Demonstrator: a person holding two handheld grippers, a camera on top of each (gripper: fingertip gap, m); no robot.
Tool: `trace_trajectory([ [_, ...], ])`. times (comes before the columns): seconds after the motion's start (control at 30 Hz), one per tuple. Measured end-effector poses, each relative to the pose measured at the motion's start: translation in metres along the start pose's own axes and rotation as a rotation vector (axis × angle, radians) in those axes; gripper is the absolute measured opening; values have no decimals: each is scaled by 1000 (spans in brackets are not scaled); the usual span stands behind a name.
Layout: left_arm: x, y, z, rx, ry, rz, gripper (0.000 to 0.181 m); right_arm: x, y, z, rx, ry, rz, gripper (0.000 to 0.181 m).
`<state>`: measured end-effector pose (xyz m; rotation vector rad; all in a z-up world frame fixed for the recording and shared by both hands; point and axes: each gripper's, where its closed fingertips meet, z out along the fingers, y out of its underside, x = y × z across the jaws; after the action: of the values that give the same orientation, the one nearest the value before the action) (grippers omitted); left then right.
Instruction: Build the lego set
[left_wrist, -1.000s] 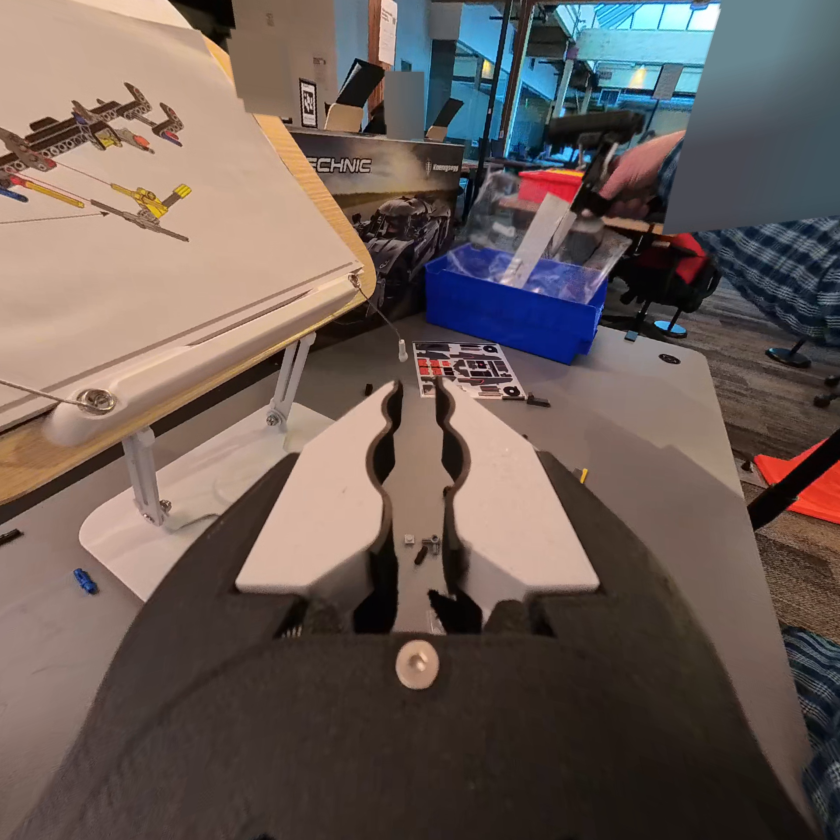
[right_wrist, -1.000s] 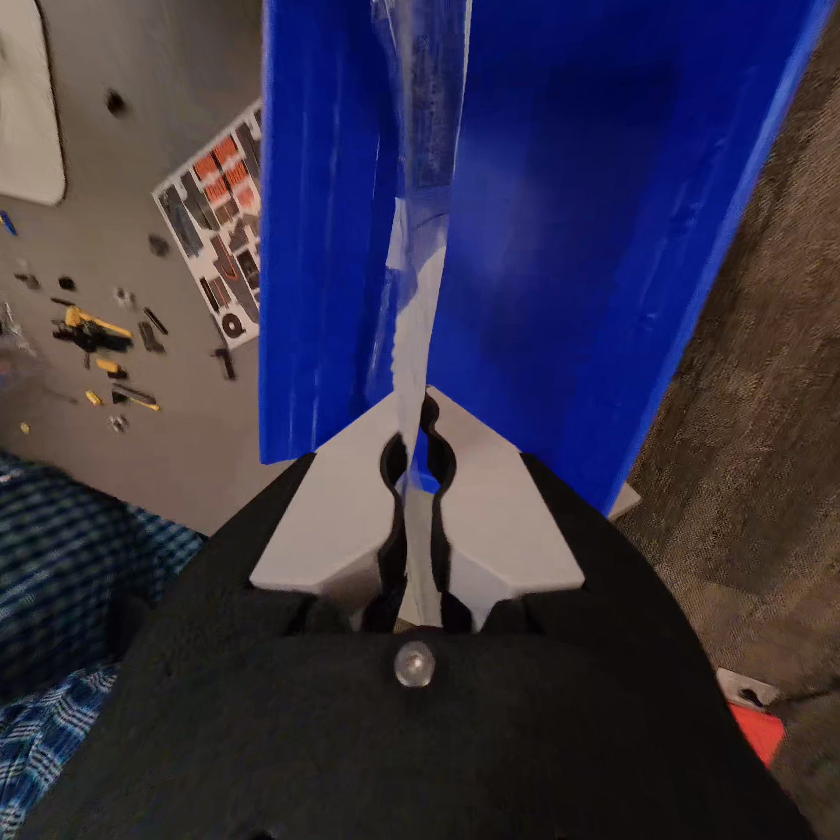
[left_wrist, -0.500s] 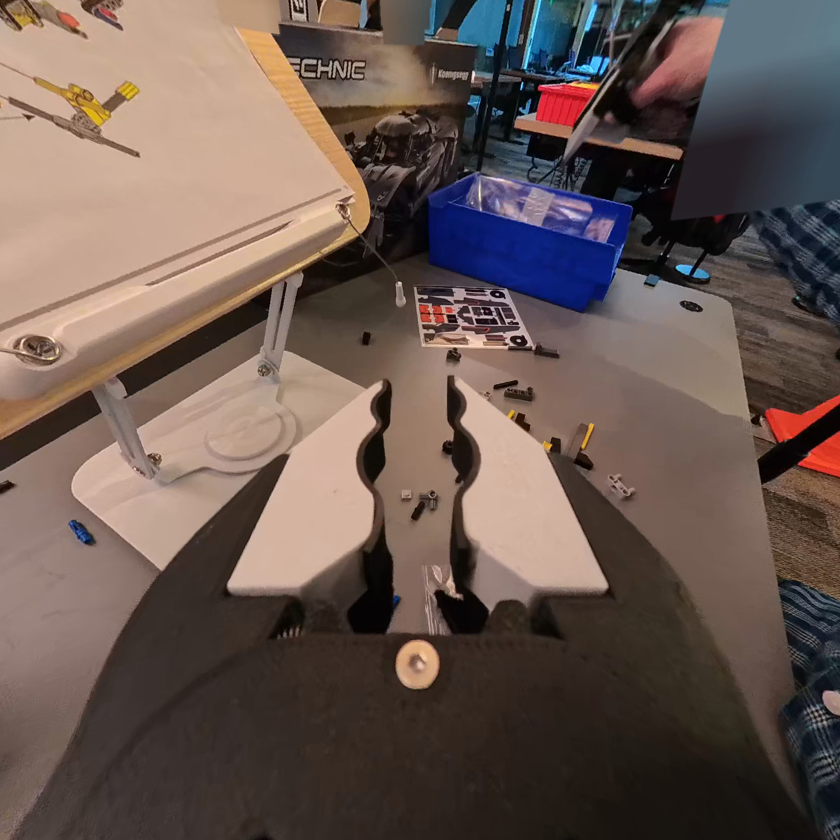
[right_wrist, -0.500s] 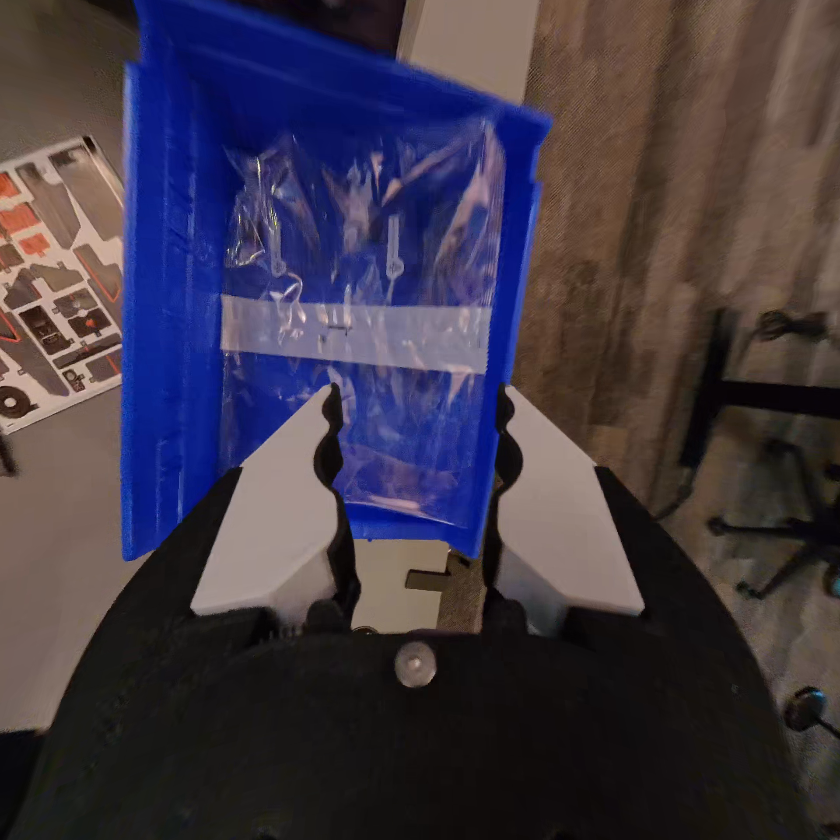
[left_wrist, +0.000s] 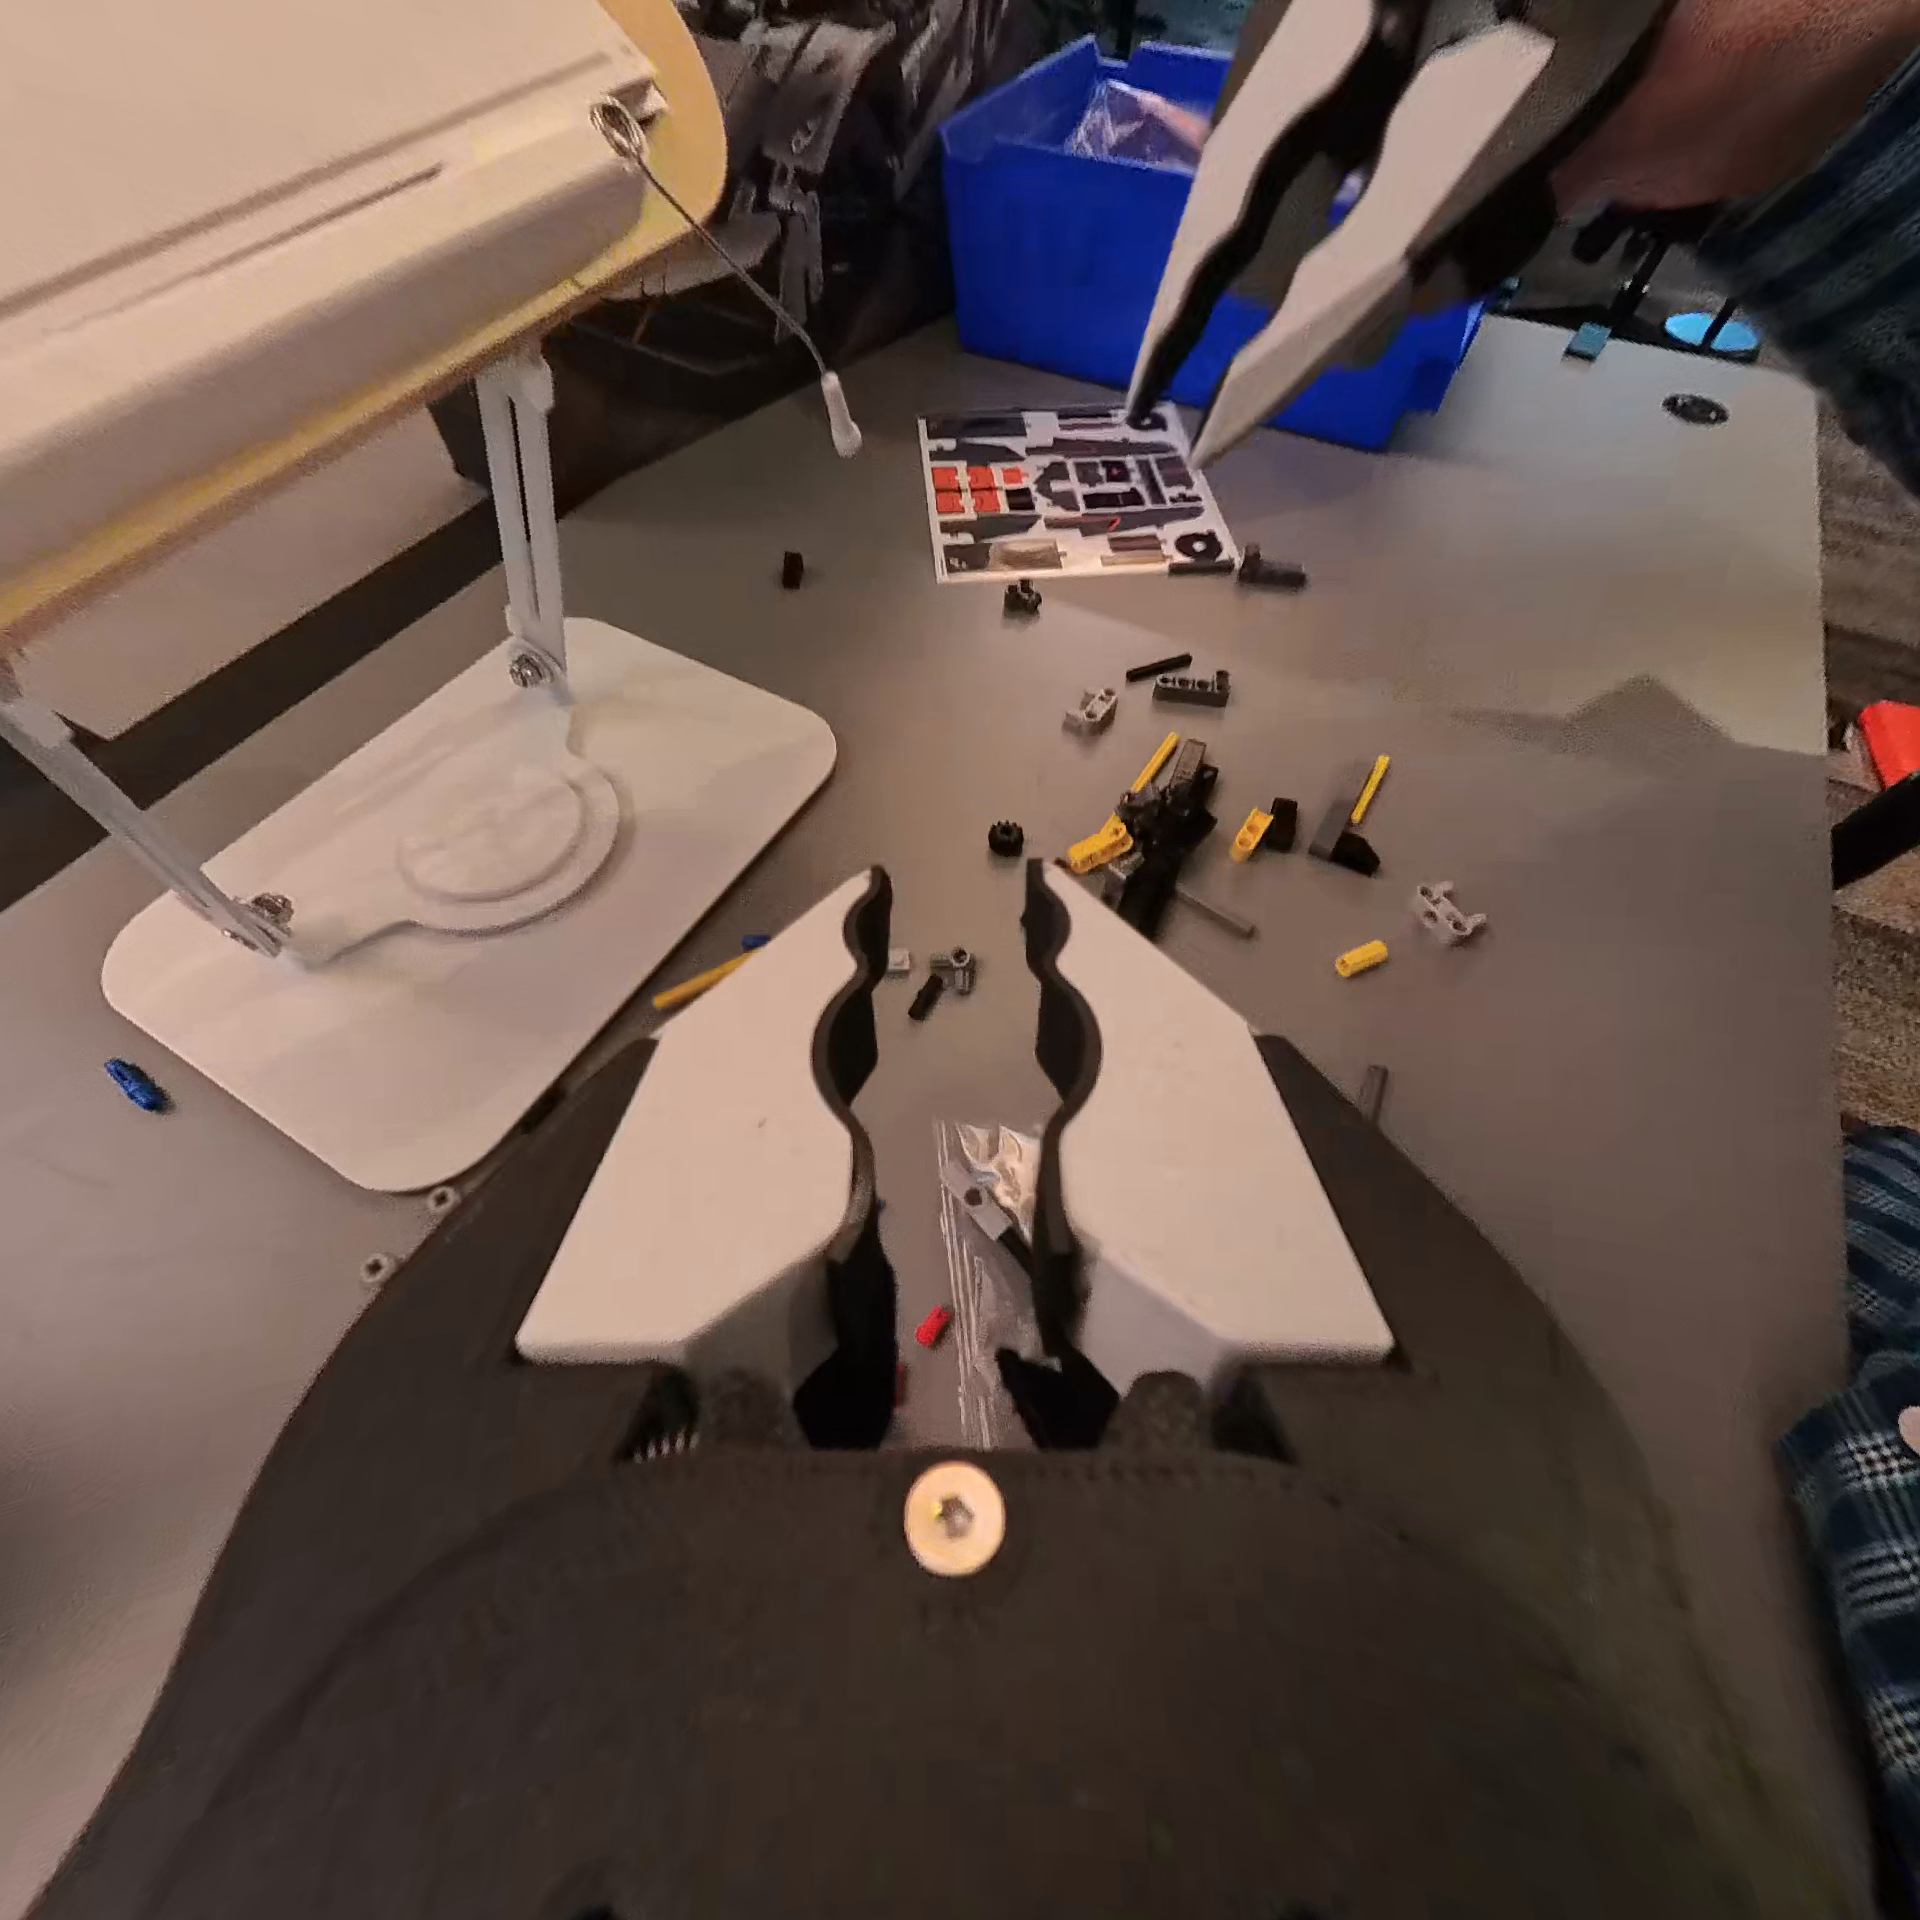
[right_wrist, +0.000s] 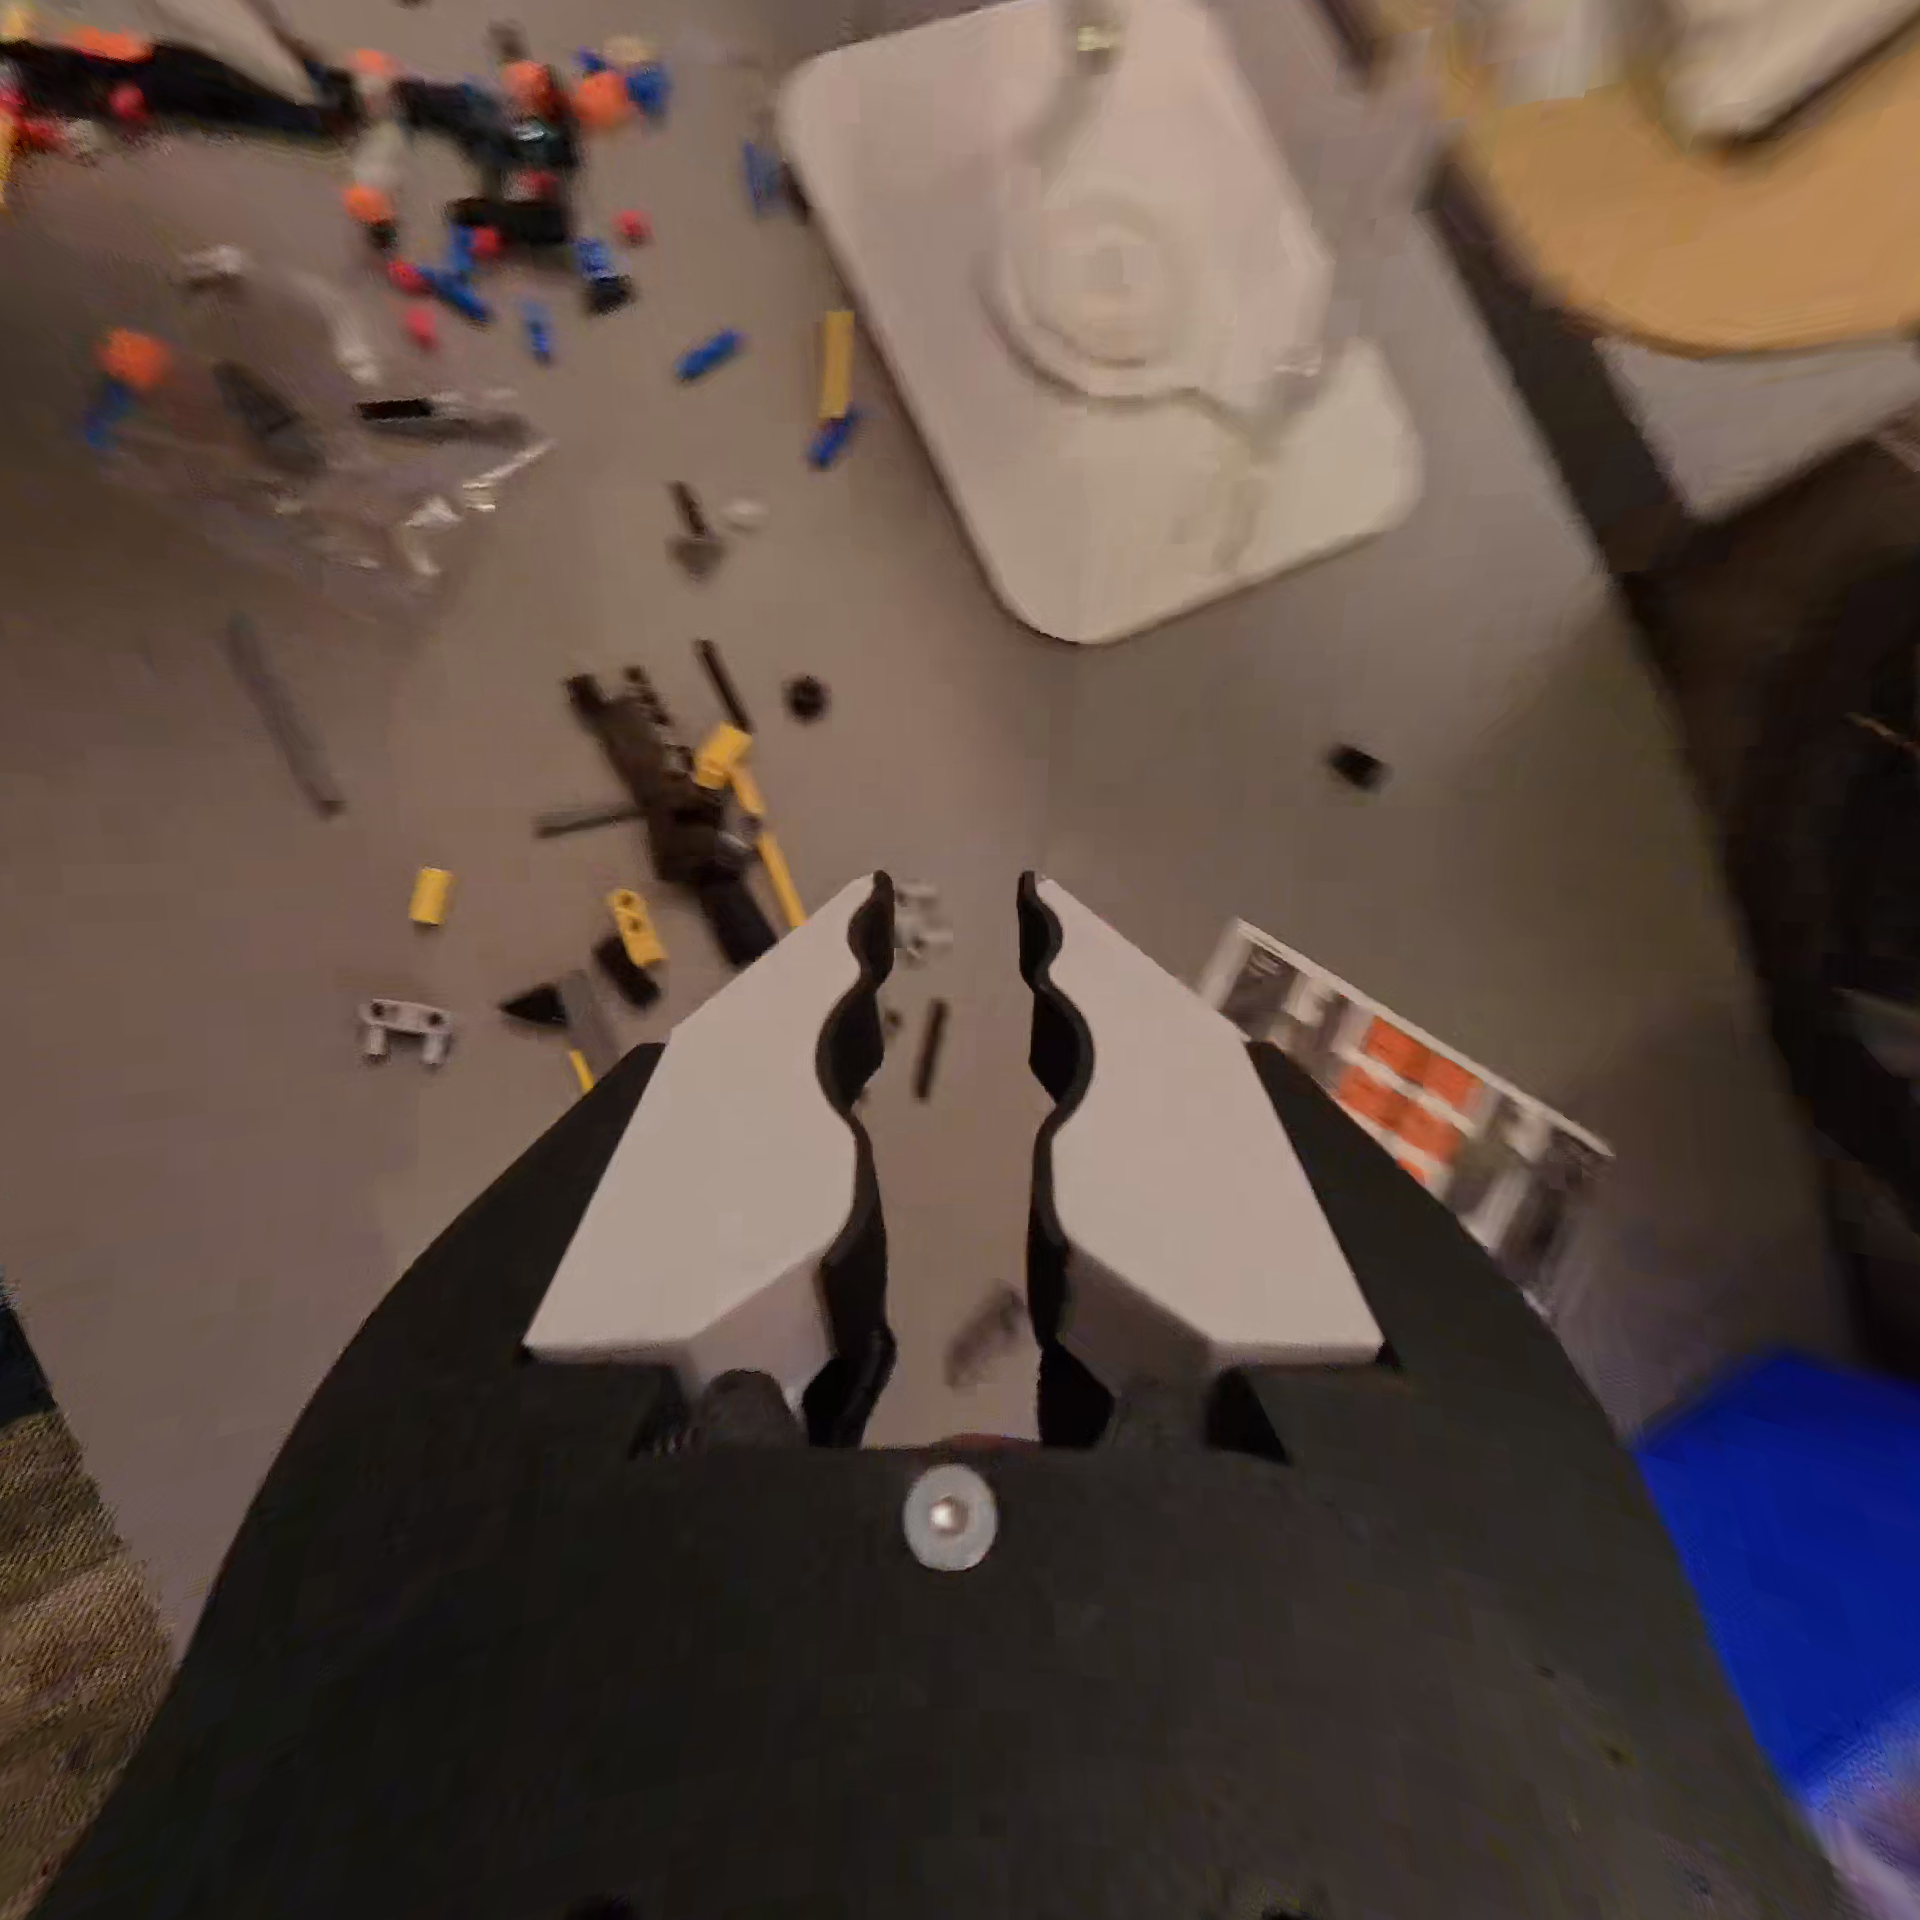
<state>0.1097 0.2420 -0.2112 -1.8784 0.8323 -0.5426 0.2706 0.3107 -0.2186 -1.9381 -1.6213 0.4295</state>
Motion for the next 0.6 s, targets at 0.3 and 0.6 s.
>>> trace_trajectory([
  [0.3, 2, 26, -3, -69, -18, -20, 23, -76, -14, 110, -86, -228, -108, 10],
  [0.6, -6, 43, -19, -96, -43, -78, 24, -74, -7, 131, -143, -232, -114, 1],
])
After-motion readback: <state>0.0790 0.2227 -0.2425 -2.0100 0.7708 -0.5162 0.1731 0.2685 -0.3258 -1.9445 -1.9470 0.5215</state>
